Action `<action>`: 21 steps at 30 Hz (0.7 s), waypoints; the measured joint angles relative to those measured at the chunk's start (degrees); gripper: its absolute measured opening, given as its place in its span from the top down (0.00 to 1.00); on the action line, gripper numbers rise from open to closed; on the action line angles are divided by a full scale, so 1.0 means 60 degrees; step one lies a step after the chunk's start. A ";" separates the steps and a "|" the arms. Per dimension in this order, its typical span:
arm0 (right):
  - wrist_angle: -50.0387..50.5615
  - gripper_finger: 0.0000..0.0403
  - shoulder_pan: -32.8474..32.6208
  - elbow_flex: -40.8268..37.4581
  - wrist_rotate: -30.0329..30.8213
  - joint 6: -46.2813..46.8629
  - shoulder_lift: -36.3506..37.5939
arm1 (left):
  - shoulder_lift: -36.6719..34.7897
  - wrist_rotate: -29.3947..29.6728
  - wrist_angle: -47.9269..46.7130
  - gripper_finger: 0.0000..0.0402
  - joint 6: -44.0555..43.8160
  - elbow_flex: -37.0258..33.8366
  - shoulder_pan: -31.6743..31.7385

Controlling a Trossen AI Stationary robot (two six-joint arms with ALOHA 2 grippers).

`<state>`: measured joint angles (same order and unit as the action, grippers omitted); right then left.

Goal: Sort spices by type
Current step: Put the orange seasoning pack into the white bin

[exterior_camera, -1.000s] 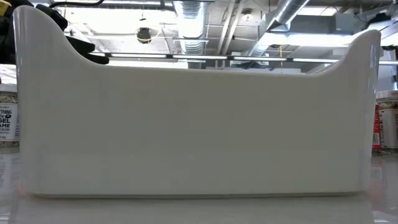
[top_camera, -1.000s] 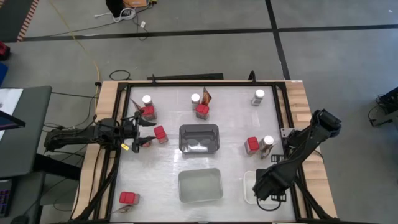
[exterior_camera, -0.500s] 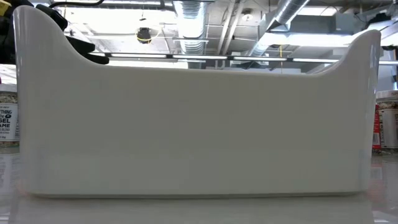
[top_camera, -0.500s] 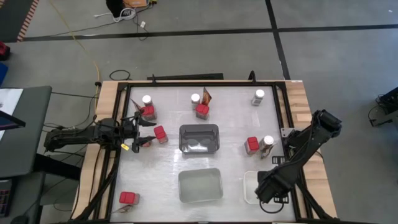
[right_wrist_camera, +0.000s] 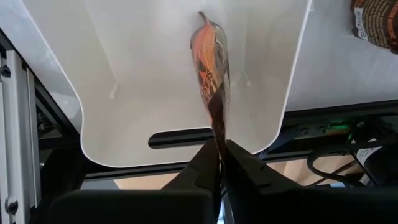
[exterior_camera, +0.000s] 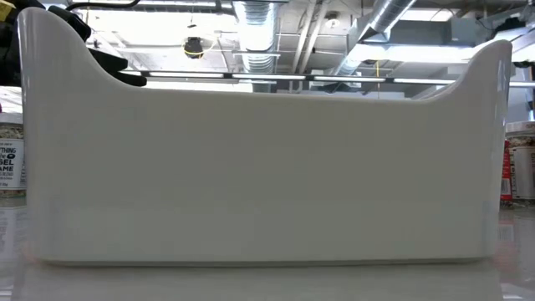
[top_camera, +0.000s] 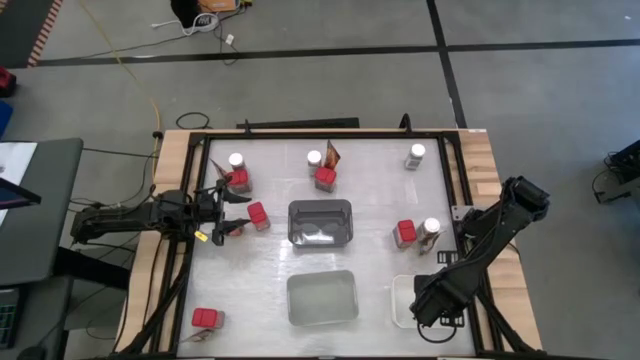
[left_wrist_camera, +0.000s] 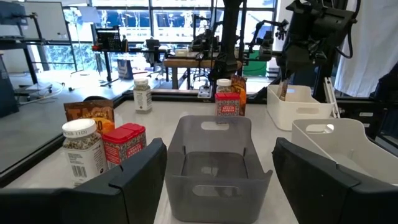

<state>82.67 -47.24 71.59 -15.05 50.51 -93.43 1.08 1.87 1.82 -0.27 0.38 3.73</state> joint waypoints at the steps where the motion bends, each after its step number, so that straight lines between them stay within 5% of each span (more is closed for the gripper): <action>1: -0.0004 0.86 0.0000 0.0000 0.0000 0.0008 0.0000 | 0.0000 -0.0002 0.0000 0.30 0.0003 -0.0003 0.0000; 21: 0.0040 0.52 0.0004 0.0147 0.0011 0.0079 0.0000 | 0.0000 0.0000 -0.0001 0.30 0.0003 -0.0002 0.0002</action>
<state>82.91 -47.22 72.47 -14.98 50.98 -93.43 1.08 1.87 1.82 -0.25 0.37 3.74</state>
